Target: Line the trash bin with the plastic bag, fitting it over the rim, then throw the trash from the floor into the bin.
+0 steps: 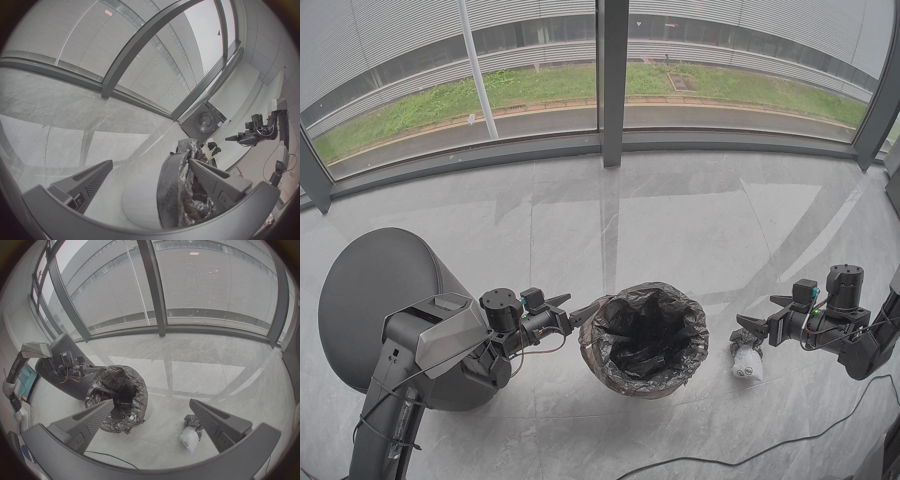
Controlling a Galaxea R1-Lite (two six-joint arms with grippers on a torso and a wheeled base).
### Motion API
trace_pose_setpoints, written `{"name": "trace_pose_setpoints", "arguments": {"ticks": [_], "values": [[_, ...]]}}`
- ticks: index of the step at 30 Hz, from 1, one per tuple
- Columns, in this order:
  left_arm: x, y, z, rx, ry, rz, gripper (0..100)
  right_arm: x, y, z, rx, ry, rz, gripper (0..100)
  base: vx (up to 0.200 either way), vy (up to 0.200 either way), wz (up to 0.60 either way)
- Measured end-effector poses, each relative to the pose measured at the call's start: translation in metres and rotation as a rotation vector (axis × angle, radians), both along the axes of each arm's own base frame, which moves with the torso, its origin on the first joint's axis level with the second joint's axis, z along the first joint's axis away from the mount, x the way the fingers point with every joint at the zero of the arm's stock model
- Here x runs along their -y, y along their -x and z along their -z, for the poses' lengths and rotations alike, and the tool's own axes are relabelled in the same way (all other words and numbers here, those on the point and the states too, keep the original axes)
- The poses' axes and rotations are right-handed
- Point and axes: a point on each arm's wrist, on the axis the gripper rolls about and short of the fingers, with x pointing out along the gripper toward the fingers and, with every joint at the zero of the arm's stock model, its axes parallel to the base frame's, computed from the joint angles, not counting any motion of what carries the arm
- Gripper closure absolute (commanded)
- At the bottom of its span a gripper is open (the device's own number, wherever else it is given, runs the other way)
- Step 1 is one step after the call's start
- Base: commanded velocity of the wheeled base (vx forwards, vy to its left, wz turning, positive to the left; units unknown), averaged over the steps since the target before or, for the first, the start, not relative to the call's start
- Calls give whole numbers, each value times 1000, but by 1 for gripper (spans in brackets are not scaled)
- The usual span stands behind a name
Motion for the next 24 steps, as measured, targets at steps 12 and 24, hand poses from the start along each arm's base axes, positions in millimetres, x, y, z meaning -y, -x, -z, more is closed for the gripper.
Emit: {"name": "trace_pose_setpoints", "arguments": {"ticks": [12, 24], "values": [[10, -29, 1, 0, -2, -21, 0, 1, 10, 0, -12, 0, 1, 0, 0, 0, 0], [4, -42, 14, -4, -4, -72, 0, 3, 21, 0, -28, 1, 5, 0, 0, 0, 0]]}}
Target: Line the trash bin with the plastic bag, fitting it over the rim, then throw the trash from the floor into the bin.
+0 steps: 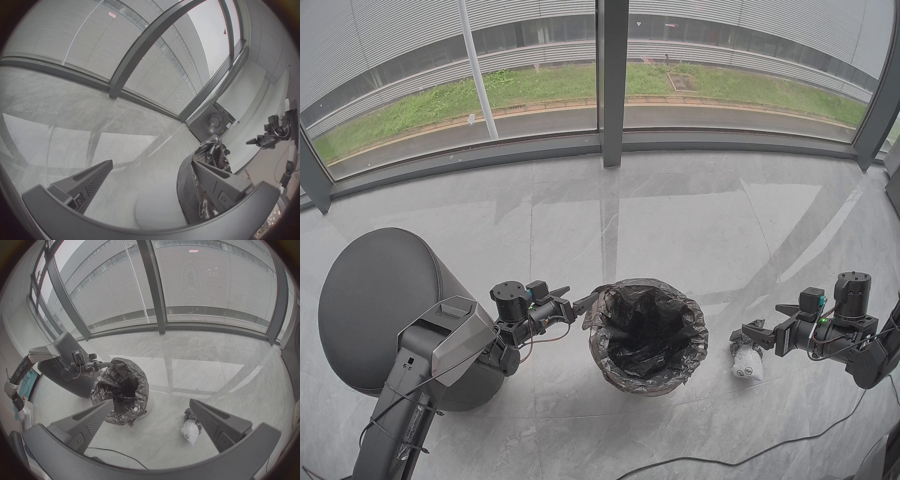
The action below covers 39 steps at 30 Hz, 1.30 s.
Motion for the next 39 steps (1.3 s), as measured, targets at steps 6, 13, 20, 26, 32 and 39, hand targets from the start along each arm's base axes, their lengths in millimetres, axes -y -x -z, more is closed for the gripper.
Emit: {"name": "trace_pose_setpoints", "arguments": {"ticks": [6, 13, 20, 26, 32, 39], "values": [[8, -18, -11, 47, 15, -50, 0, 0, 2, 0, -1, 0, -2, 0, 0, 0, 0], [17, -36, -23, 41, 13, -58, 0, 0, 3, 1, -7, 1, -2, 0, 0, 0, 0], [19, -34, -9, 21, 0, -59, 0, 0, 4, 2, -12, 1, -2, 0, 0, 0, 0], [16, -26, 11, -27, -43, -58, 0, 0, 4, 2, -15, 1, -3, 0, 0, 0, 0], [9, -12, 31, -74, -76, -54, 0, 0, 4, 3, -16, 1, -5, 0, 0, 0, 0], [-2, 6, 42, -104, -89, -59, 0, -1, 3, 4, -20, 1, -7, 0, 0, 0, 0]]}}
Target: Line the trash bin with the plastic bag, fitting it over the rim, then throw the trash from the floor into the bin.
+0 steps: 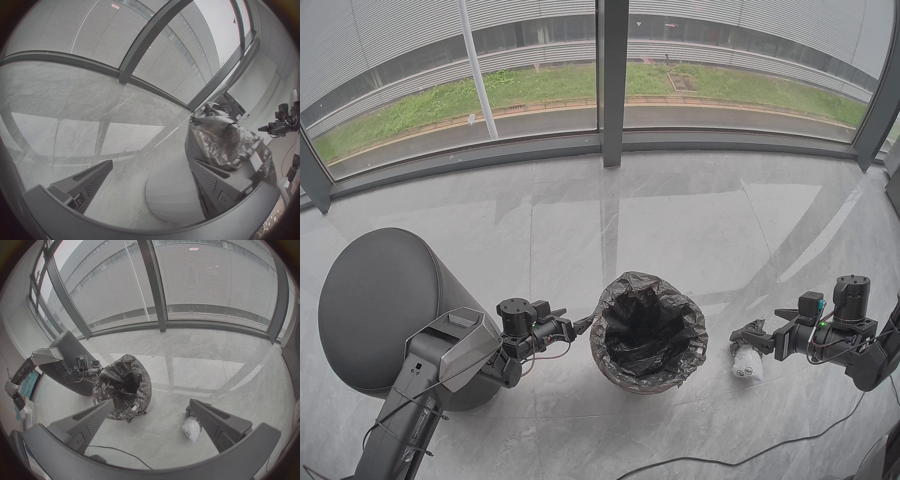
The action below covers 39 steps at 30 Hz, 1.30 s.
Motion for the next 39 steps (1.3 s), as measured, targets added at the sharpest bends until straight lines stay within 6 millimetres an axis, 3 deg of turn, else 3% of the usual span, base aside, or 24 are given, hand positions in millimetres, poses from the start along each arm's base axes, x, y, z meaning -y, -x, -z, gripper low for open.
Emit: {"name": "trace_pose_setpoints", "arguments": {"ticks": [5, 10, 20, 24, 32, 39], "values": [[-7, 9, -11, 51, 35, -11, 0, -1, 0, 0, -1, 0, -2, 0, 0, 0, 0], [-8, 19, -43, 63, 122, -17, 0, -1, 0, 1, -1, 1, -5, 0, 0, 0, 0], [16, 68, -143, -26, 526, -93, 0, -3, -4, 0, 5, 1, -13, 0, -160, 0, 0], [27, 90, -174, -14, 595, -88, 0, -5, -3, 4, -11, 3, -18, 0, -200, 0, 0], [30, 106, -200, 86, 563, -144, 0, 6, 3, 22, -98, 22, 15, 0, 0, 0, 0], [28, 109, -210, 128, 556, -163, 0, 34, -37, 30, -109, 110, 64, 0, 0, 0, 0]]}}
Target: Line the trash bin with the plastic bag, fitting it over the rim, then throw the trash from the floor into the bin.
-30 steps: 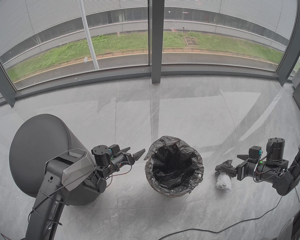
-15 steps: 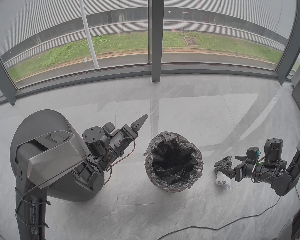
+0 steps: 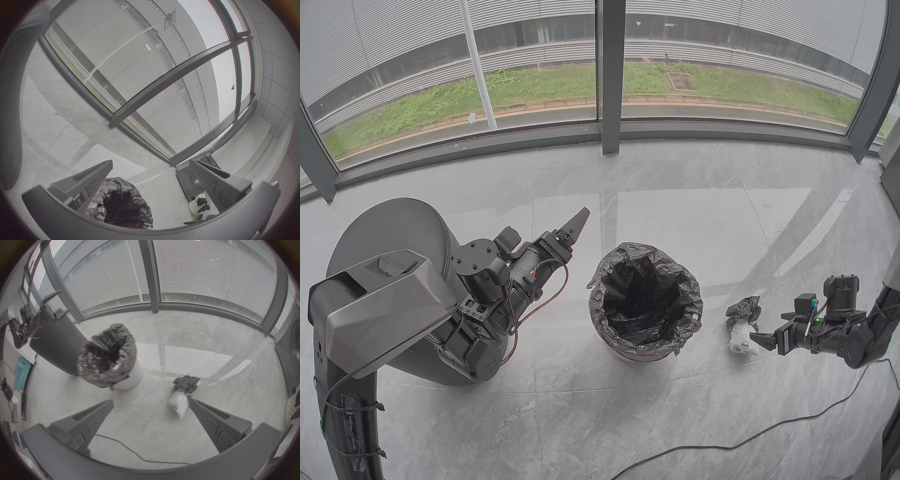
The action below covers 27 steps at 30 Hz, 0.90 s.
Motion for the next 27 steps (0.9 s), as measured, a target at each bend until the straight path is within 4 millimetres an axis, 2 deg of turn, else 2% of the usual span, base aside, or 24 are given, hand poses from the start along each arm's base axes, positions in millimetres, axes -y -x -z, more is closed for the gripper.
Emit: {"name": "trace_pose_setpoints", "arguments": {"ticks": [9, 13, 21, 27], "values": [[-5, 10, -11, 12, -5, -11, 0, 53, -79, -3, 35, 187, 6, 0, 0, 0, 0], [-10, 19, -18, 13, -9, -15, 0, 77, -113, 1, 55, 246, 2, 0, 0, 0, 0], [-21, 43, -31, 16, -43, -24, 0, 116, -172, 38, 100, 300, -11, 0, 0, 0, 0], [-28, 58, -34, 8, -66, -29, 0, 126, -204, 65, 151, 229, -49, 0, 0, 0, 0]]}}
